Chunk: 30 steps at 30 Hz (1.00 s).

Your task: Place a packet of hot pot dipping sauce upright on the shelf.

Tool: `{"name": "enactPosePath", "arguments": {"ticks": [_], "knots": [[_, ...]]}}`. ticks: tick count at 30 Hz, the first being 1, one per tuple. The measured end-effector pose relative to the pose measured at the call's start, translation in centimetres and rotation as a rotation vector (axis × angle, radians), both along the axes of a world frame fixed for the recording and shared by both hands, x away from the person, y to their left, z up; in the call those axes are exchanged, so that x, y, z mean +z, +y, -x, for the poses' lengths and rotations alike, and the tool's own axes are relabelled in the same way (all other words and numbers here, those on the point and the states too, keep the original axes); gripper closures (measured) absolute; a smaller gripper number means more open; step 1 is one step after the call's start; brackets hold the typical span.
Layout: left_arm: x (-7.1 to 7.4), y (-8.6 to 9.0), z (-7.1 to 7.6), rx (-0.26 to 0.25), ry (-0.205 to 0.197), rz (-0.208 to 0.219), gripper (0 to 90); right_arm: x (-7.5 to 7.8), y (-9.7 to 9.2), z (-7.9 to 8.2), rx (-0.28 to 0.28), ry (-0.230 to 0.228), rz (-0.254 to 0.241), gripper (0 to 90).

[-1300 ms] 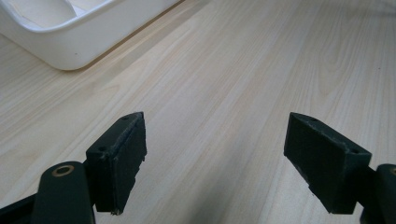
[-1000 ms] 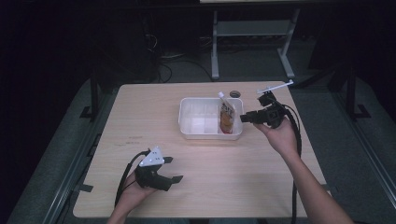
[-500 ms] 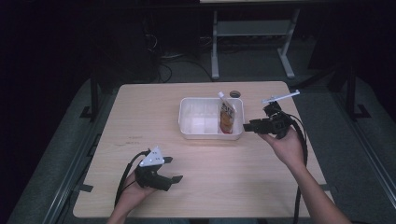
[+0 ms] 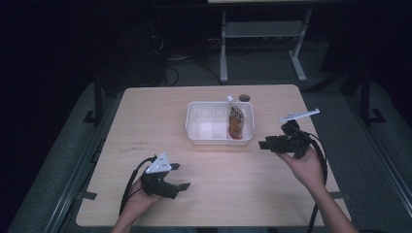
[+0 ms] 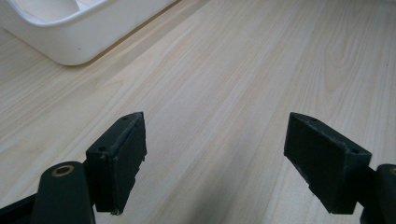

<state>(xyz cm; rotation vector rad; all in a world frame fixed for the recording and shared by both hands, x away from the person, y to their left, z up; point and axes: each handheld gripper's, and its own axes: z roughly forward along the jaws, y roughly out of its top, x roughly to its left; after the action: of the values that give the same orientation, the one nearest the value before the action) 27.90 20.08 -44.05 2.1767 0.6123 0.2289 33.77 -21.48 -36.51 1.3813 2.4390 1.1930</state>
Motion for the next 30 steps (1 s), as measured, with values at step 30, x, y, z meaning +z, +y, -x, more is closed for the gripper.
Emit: {"name": "enactPosePath", "arguments": {"ticks": [30], "knots": [[-0.3,-0.3,0.1,-0.008,0.002,-0.010,20.9,-5.1,-2.5,3.4,-0.039,0.037,-0.060,50.4]]}}
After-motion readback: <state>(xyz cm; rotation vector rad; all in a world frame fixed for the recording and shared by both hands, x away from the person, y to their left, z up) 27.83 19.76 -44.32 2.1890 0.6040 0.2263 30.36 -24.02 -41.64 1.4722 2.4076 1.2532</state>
